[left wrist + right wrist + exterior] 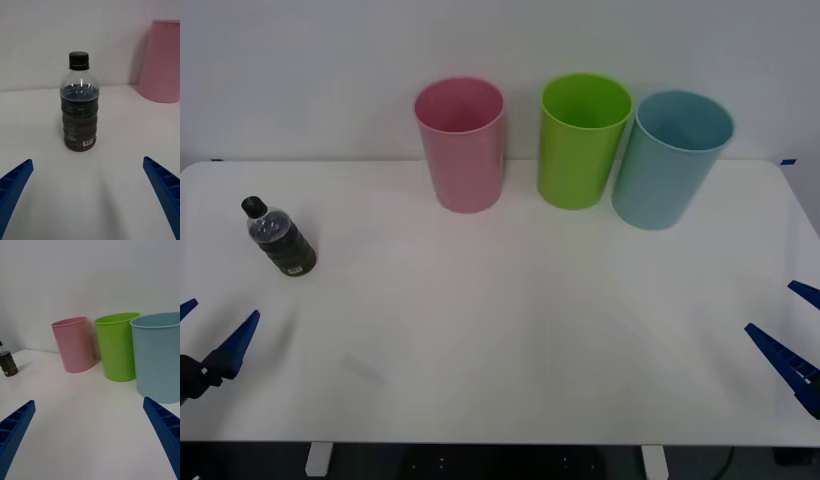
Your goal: Grasp the object on the table and drop it into the matching bin: aluminum can to the light blue bin, PET bottle to the pink bin.
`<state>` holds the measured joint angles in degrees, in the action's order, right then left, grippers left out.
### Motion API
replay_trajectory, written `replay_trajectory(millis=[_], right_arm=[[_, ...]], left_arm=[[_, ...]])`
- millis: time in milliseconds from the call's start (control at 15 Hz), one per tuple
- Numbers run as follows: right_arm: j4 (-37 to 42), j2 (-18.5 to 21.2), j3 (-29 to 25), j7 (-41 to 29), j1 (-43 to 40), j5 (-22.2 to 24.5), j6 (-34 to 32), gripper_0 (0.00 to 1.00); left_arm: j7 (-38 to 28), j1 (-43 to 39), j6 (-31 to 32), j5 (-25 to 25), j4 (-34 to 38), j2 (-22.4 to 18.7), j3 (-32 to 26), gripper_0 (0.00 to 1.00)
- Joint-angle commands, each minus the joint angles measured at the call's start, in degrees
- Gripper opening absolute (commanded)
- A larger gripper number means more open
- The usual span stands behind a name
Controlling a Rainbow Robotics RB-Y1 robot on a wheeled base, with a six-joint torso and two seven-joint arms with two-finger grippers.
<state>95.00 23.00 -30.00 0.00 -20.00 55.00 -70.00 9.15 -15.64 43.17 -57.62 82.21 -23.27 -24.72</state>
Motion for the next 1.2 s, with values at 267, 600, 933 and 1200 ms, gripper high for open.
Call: replay_trajectory(millis=[267,600,933,1200], right_arm=[[0.0,0.0,0.0,0.0,0.0,0.0,0.0,1.0],[0.0,0.0,0.0,0.0,0.0,0.0,0.0,1.0],[0.0,0.0,0.0,0.0,0.0,0.0,0.0,1.0],[0.0,0.0,0.0,0.0,0.0,0.0,0.0,1.0]], left_arm=[[-0.6,3.2,-3.5,1.0,-3.4,0.0,1.3,1.0],[-0.6,5.9,-9.4,1.5,-3.5,0.1,4.9,1.0],[-0.1,11.2,-10.5,1.5,-8.2,0.1,6.3,1.0],[0.2,16.2,-10.8,-0.1,-13.1,0.2,6.7,1.0]])
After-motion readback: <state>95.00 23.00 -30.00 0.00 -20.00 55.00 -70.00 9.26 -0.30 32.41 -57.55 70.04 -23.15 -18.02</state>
